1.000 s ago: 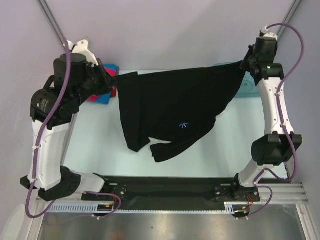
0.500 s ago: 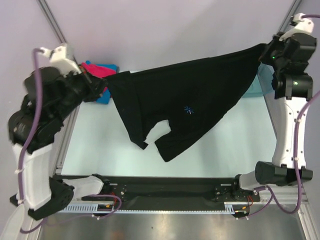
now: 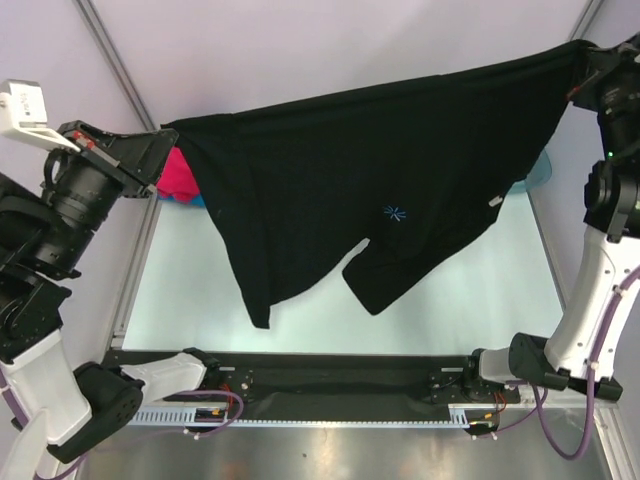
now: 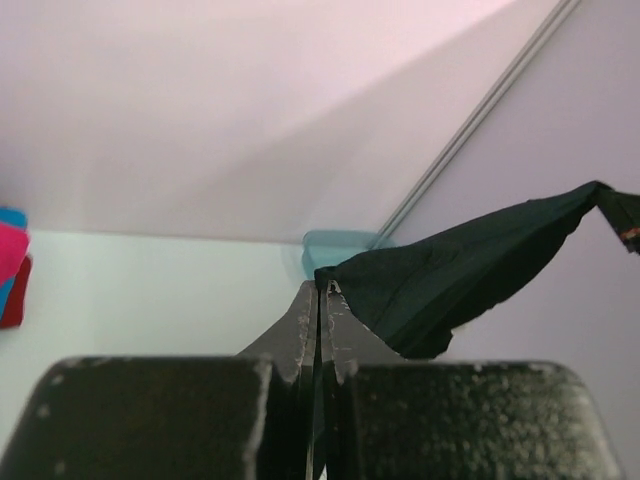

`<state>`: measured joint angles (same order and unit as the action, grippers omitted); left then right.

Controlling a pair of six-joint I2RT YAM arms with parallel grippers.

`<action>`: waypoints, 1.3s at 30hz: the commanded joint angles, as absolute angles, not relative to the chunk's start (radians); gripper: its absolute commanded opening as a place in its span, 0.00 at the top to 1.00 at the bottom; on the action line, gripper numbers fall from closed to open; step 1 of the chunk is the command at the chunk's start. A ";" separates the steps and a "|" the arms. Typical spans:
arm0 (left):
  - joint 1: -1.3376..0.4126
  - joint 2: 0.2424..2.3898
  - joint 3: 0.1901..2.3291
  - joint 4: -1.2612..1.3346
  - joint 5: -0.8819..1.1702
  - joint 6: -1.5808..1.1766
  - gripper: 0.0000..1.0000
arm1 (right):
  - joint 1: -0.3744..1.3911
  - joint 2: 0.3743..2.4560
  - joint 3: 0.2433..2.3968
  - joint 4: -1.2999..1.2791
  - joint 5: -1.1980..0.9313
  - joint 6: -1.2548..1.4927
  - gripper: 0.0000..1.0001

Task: Fold and stack the t-shirts
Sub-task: Flatten the tshirt out

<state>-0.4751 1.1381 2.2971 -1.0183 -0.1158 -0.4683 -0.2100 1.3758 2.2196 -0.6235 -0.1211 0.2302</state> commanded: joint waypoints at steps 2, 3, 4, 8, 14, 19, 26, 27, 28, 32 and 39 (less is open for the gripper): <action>-0.469 1.095 2.310 -0.852 -0.097 -0.521 1.00 | -0.238 1.295 2.261 -0.551 -0.002 0.235 1.00; -0.468 1.089 2.301 -0.826 -0.092 -0.535 1.00 | -0.238 1.258 2.246 -0.513 0.033 0.224 1.00; -0.469 1.085 2.296 -0.806 -0.097 -0.552 1.00 | -0.238 1.241 2.238 -0.497 0.087 0.224 1.00; -0.468 1.063 2.231 -0.740 -0.104 -0.583 1.00 | -0.238 1.158 2.157 -0.430 0.196 0.238 1.00; -0.469 1.113 2.138 -0.865 0.035 -0.496 1.00 | -0.224 1.219 2.148 -0.639 -0.070 0.374 1.00; -0.479 1.196 2.178 -0.989 0.069 -0.368 1.00 | 0.151 1.197 2.001 -0.756 0.155 0.316 1.00; -0.532 1.163 2.154 -1.123 0.081 -0.290 1.00 | 0.942 1.236 1.921 -0.894 0.771 0.288 1.00; -0.543 1.151 2.139 -1.129 0.083 -0.296 0.99 | 1.013 1.261 1.914 -0.919 0.917 0.285 1.00; -0.545 1.134 2.119 -1.131 0.087 -0.301 1.00 | 1.087 1.272 1.910 -0.928 0.984 0.291 1.00; -0.555 1.054 2.045 -1.163 0.115 -0.319 1.00 | 1.268 1.342 1.911 -1.014 1.141 0.382 1.00; -0.554 0.974 2.008 -1.275 0.087 -0.316 1.00 | 1.390 1.500 2.124 -1.361 1.209 0.662 1.00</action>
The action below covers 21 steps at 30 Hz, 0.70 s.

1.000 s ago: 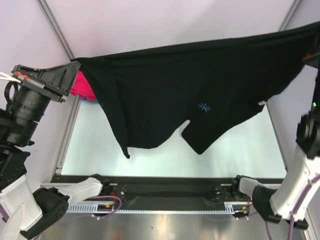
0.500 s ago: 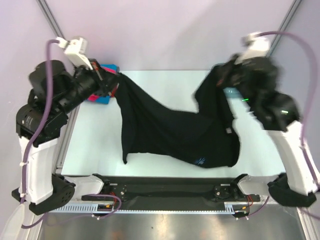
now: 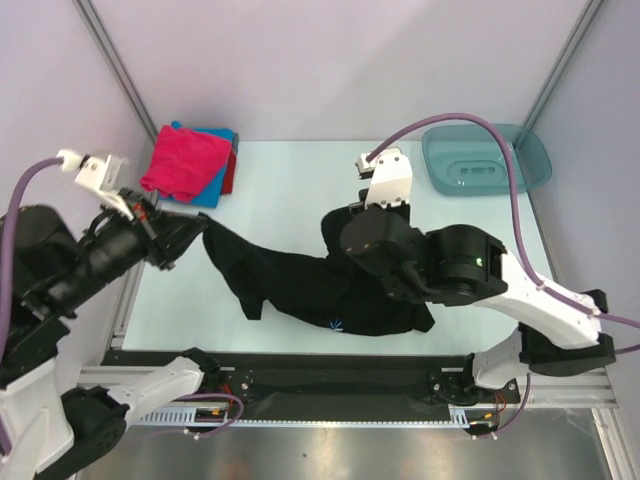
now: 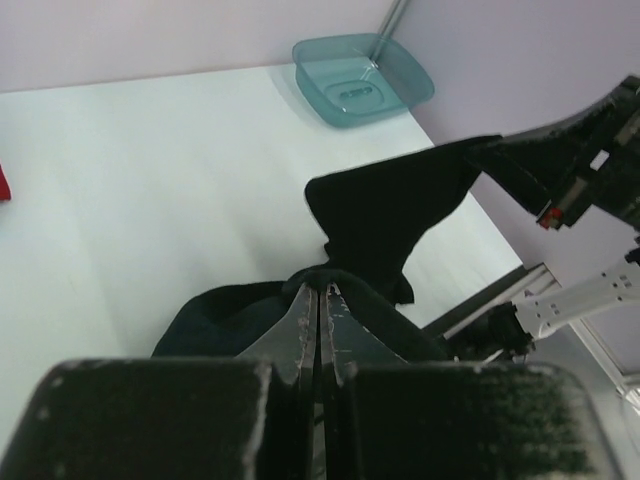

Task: Fold and stack the t-shirts
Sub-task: Flatten the tshirt out

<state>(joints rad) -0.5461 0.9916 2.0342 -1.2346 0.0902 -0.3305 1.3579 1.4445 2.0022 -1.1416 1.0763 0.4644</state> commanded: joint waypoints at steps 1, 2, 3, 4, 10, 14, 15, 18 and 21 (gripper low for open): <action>-0.554 0.945 1.991 -1.285 0.077 -0.319 1.00 | 1.408 1.518 2.149 -1.402 1.209 0.696 1.00; -0.554 0.930 1.944 -1.296 0.071 -0.333 1.00 | 1.420 1.549 2.179 -1.451 1.213 0.788 1.00; -0.554 0.911 1.927 -1.304 0.061 -0.340 1.00 | 1.430 1.557 2.174 -1.521 1.209 0.805 1.00; -0.554 0.891 1.913 -1.311 0.052 -0.351 1.00 | 1.440 1.555 2.165 -1.522 1.194 0.813 1.00; -0.554 0.896 1.919 -1.414 0.038 -0.377 1.00 | 1.456 1.517 2.077 -1.523 1.175 0.936 1.00; -0.554 0.922 1.916 -1.416 0.037 -0.387 1.00 | 1.361 1.513 2.053 -1.522 1.193 0.920 1.00; -0.554 0.940 1.916 -1.422 0.025 -0.391 1.00 | 1.342 1.506 2.042 -1.520 1.193 0.920 1.00; -0.554 0.983 1.957 -1.466 0.020 -0.391 1.00 | 1.241 1.464 2.005 -1.523 1.180 0.922 1.00; -0.554 0.973 2.032 -1.462 -0.052 -0.419 1.00 | 1.128 1.422 2.003 -1.523 1.190 0.922 1.00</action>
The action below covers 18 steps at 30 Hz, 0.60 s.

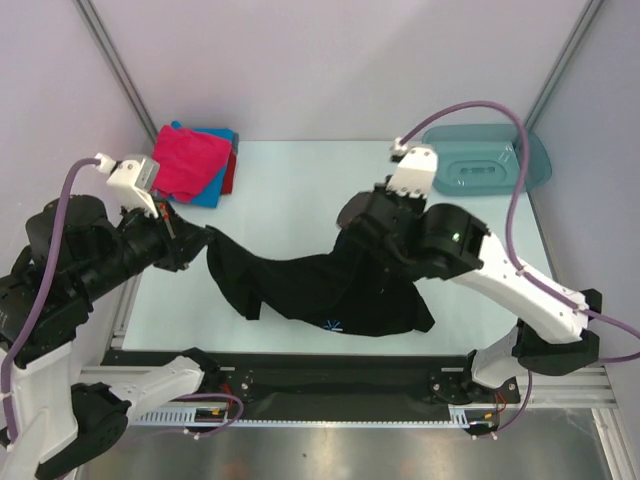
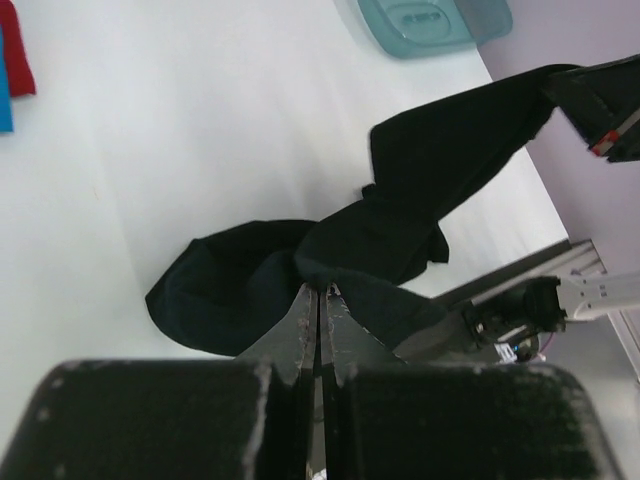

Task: Fold and stack the t-shirts
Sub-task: Flatten the tshirt out

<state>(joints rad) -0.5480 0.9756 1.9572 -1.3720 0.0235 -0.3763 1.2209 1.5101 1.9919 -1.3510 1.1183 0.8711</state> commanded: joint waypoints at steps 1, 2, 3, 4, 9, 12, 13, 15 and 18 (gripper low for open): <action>-0.554 0.976 2.029 -1.468 -0.054 -0.394 1.00 | 1.105 1.410 1.999 -1.522 1.195 0.917 1.00; -0.554 0.976 2.007 -1.468 -0.046 -0.384 1.00 | 1.080 1.408 1.984 -1.522 1.192 0.902 1.00; -0.554 0.979 1.979 -1.468 -0.045 -0.383 1.00 | 1.047 1.410 1.973 -1.520 1.180 0.887 1.00; -0.554 0.991 1.930 -1.462 -0.061 -0.393 1.00 | 0.984 1.417 1.964 -1.511 1.167 0.862 1.00; -0.554 1.061 1.819 -1.353 -0.213 -0.299 1.00 | 0.821 1.419 1.800 -1.179 0.961 0.531 1.00; -0.549 1.135 1.778 -1.252 -0.305 -0.230 1.00 | 0.714 1.443 1.740 -0.999 0.862 0.428 1.00; -0.543 1.150 1.754 -1.188 -0.311 -0.198 1.00 | 0.687 1.459 1.732 -0.962 0.839 0.405 1.00; -0.485 1.210 1.735 -1.132 -0.261 -0.183 1.00 | 0.603 1.520 1.738 -0.879 0.769 0.373 1.00; -0.364 1.284 1.663 -0.982 -0.149 -0.175 1.00 | 0.522 1.609 1.750 -0.783 0.694 0.324 1.00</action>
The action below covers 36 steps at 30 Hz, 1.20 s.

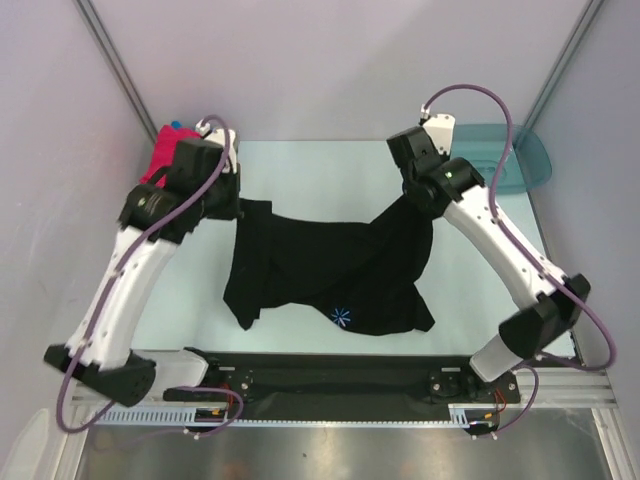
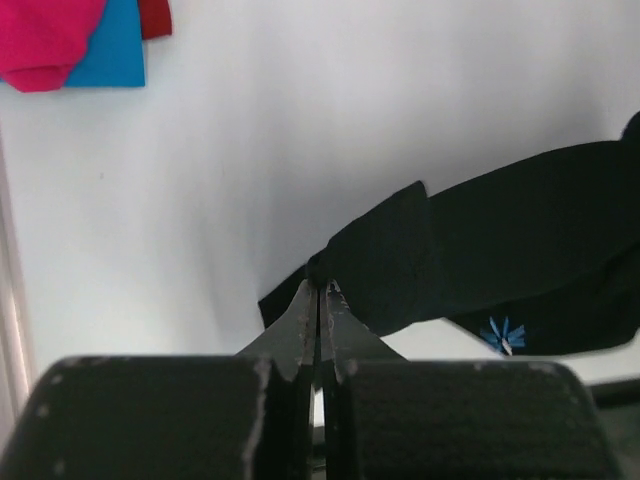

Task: Fold and stack the t-shirts
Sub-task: Flatten the tshirt out

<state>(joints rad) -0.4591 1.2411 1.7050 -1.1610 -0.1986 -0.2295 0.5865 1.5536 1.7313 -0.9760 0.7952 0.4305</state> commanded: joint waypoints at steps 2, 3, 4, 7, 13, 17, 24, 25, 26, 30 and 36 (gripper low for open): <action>-0.295 1.339 1.649 -0.895 -0.106 -0.216 1.00 | 0.488 1.655 1.773 -0.718 0.639 0.287 1.00; -0.284 1.394 1.649 -0.868 -0.116 -0.227 1.00 | 0.456 1.681 1.779 -0.704 0.624 0.282 1.00; -0.264 1.425 1.646 -0.798 -0.111 -0.232 1.00 | 0.442 1.737 1.819 -0.698 0.603 0.278 1.00; -0.226 1.613 1.739 -0.732 -0.091 -0.218 1.00 | 0.384 1.848 1.876 -0.689 0.491 0.290 1.00; -0.166 2.027 2.050 -0.667 0.072 -0.276 1.00 | 0.312 2.026 2.025 -0.658 0.387 0.233 1.00; -0.164 2.204 2.199 -0.641 0.055 -0.299 1.00 | 0.270 2.245 2.264 -0.745 0.298 0.196 1.00; -0.164 2.318 2.399 -0.624 -0.167 -0.224 1.00 | 0.209 2.402 2.460 -0.727 0.158 0.229 1.00; -0.163 2.318 2.407 -0.620 -0.210 -0.209 1.00 | 0.206 2.410 2.456 -0.716 0.132 0.245 1.00; -0.163 2.316 2.410 -0.618 -0.285 -0.203 1.00 | 0.199 2.422 2.471 -0.725 0.121 0.250 1.00; -0.120 2.304 2.418 -0.665 -0.345 -0.238 1.00 | 0.195 2.482 2.534 -0.805 0.114 0.261 1.00; -0.087 2.299 2.398 -0.741 -0.434 -0.253 1.00 | 0.192 2.499 2.523 -0.868 0.143 0.275 1.00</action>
<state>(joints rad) -0.1146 2.3539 2.3745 -0.7139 -0.3286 -0.2443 0.1898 2.4920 2.4763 -0.8162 0.1390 0.2600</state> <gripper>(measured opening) 0.009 0.018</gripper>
